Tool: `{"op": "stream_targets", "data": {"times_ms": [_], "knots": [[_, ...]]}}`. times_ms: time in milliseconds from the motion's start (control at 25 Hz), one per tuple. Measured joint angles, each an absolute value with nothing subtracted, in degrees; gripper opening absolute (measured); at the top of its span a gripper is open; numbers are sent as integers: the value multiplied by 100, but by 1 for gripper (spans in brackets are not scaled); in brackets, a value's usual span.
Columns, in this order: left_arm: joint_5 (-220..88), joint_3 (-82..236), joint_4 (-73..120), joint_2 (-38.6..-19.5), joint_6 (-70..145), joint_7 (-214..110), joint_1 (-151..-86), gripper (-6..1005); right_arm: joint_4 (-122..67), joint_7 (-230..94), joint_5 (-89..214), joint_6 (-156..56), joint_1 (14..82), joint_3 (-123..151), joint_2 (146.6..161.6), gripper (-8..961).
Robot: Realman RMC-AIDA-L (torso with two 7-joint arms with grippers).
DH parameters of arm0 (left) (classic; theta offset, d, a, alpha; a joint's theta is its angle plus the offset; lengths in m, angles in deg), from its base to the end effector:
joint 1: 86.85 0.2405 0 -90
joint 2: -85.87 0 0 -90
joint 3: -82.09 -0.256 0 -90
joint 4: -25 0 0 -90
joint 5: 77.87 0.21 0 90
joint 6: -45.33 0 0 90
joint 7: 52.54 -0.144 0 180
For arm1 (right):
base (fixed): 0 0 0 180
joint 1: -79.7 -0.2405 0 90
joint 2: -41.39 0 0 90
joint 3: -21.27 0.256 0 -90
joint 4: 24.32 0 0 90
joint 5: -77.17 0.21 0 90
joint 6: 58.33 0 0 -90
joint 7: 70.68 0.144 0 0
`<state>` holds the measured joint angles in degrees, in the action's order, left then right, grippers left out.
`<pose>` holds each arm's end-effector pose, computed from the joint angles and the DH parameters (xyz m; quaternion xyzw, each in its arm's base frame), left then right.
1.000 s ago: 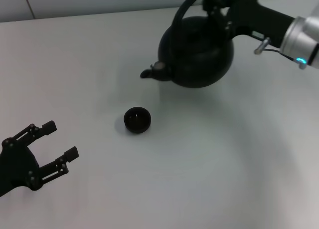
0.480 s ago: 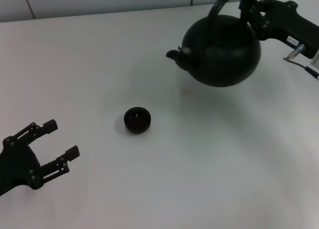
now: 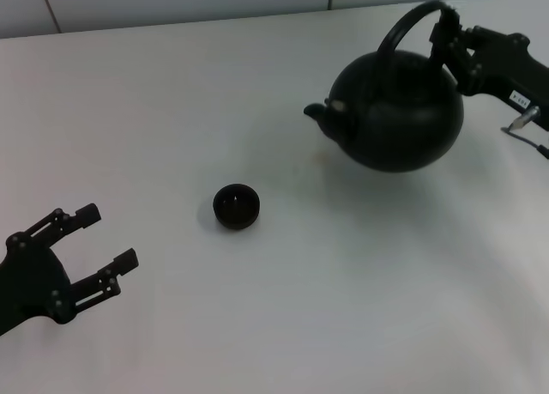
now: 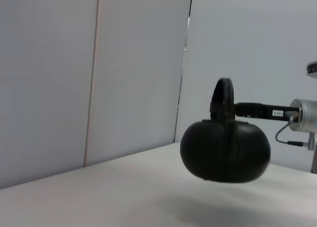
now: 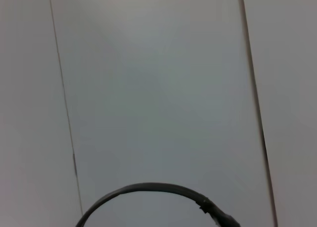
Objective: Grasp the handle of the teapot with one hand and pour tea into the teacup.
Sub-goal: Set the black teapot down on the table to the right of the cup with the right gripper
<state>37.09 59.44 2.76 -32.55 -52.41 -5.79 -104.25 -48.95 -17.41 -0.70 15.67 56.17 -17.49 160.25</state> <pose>-0.3287 0.2347 -0.0066 -0.9002 -0.1657 -0.3266 0.2355 0.3109 0.3396 0.0282 -0.8036 0.2237 0.3596 0.4181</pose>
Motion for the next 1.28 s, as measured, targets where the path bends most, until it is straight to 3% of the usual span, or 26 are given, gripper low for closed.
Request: {"op": "stream_targets", "data": {"times_ms": [1280], "knots": [[3708,5950,329,-3256,-5230,-579,-10478,820,-4426,-2552,-184,1428,5798,-1754,16044,90]]}}
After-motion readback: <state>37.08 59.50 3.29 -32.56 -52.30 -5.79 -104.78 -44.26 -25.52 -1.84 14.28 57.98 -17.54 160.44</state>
